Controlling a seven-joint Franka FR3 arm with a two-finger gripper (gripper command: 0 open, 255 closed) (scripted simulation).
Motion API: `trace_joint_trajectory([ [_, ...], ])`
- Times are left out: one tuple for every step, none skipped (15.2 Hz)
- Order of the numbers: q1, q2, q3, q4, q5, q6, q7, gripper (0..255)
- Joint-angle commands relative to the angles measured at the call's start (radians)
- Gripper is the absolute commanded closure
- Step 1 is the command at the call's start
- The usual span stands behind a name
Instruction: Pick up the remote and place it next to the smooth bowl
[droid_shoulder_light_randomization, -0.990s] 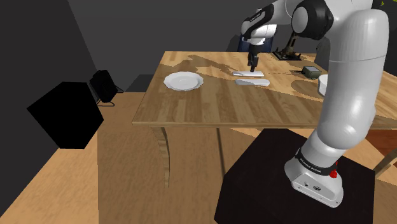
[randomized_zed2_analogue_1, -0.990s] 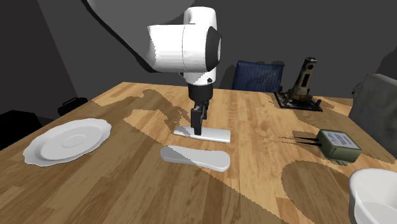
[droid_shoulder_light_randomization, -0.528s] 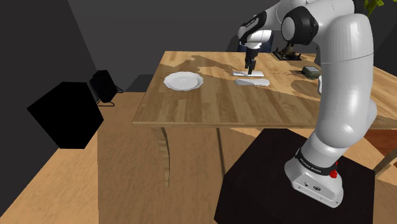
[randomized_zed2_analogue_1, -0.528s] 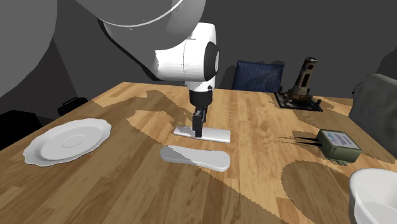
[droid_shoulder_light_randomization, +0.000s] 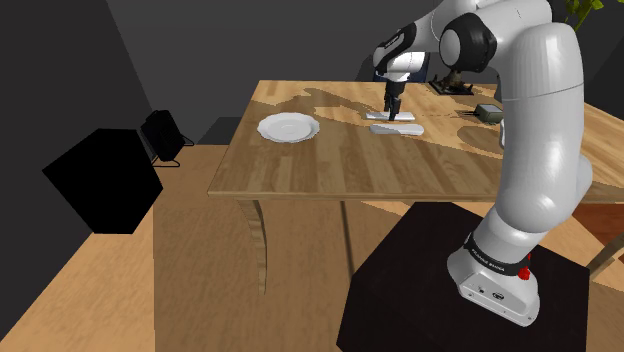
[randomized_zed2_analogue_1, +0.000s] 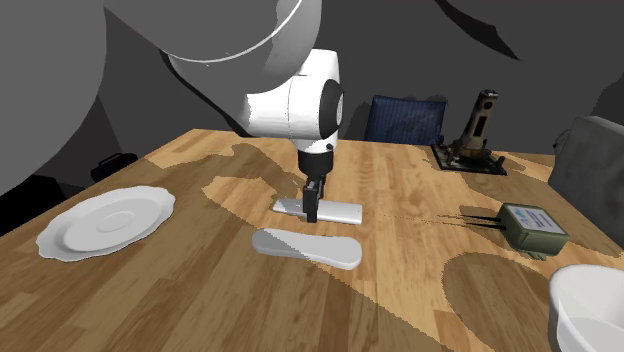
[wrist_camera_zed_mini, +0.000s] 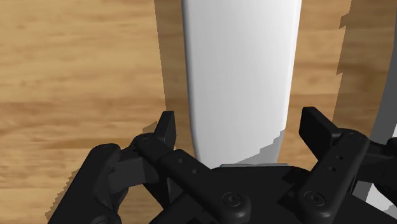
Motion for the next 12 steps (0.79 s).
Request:
trace_joint_trajectory([
  [0.000,0.000,0.000,0.000,0.000,0.000,0.000,0],
  [0.000,0.000,0.000,0.000,0.000,0.000,0.000,0],
  [0.000,0.000,0.000,0.000,0.000,0.000,0.000,255],
  [0.000,0.000,0.000,0.000,0.000,0.000,0.000,255],
  [0.000,0.000,0.000,0.000,0.000,0.000,0.000,255],
  [0.000,0.000,0.000,0.000,0.000,0.000,0.000,255],
  [0.000,0.000,0.000,0.000,0.000,0.000,0.000,255],
  [0.000,0.000,0.000,0.000,0.000,0.000,0.000,255],
  [0.000,0.000,0.000,0.000,0.000,0.000,0.000,255],
  [0.000,0.000,0.000,0.000,0.000,0.000,0.000,255],
  [0.000,0.000,0.000,0.000,0.000,0.000,0.000,255],
  [0.000,0.000,0.000,0.000,0.000,0.000,0.000,255],
])
